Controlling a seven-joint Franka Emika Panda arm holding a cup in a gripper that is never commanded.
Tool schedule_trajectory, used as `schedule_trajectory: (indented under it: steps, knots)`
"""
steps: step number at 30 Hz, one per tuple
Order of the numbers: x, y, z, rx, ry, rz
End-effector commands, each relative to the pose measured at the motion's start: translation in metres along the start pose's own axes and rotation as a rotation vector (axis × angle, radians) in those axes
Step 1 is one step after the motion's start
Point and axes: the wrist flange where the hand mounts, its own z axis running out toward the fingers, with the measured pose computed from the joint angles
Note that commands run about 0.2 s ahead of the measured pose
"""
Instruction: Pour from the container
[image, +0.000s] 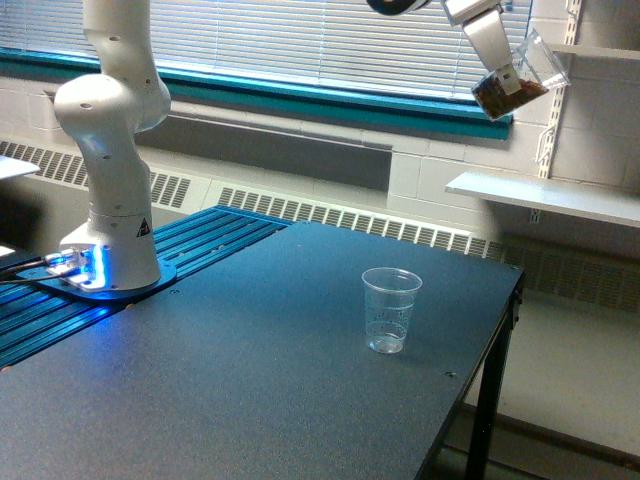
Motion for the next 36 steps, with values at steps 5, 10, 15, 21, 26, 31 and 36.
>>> schedule_trajectory:
  steps: [5,10,15,21,26,31,36]
  knots:
    - [-0.008,-0.006,-0.001,0.018,0.013,-0.007]
    - [-0.004,0.006,-0.001,0.020,0.023,-0.033]
    - [0.002,0.023,-0.001,0.002,0.041,-0.047]
    - [0.007,0.048,-0.001,-0.031,0.059,-0.073]
    - [0.006,0.073,0.003,-0.053,0.057,-0.098]
    - [0.005,0.097,0.005,-0.094,0.060,-0.136]
    - [0.000,0.120,0.006,-0.123,0.050,-0.171]
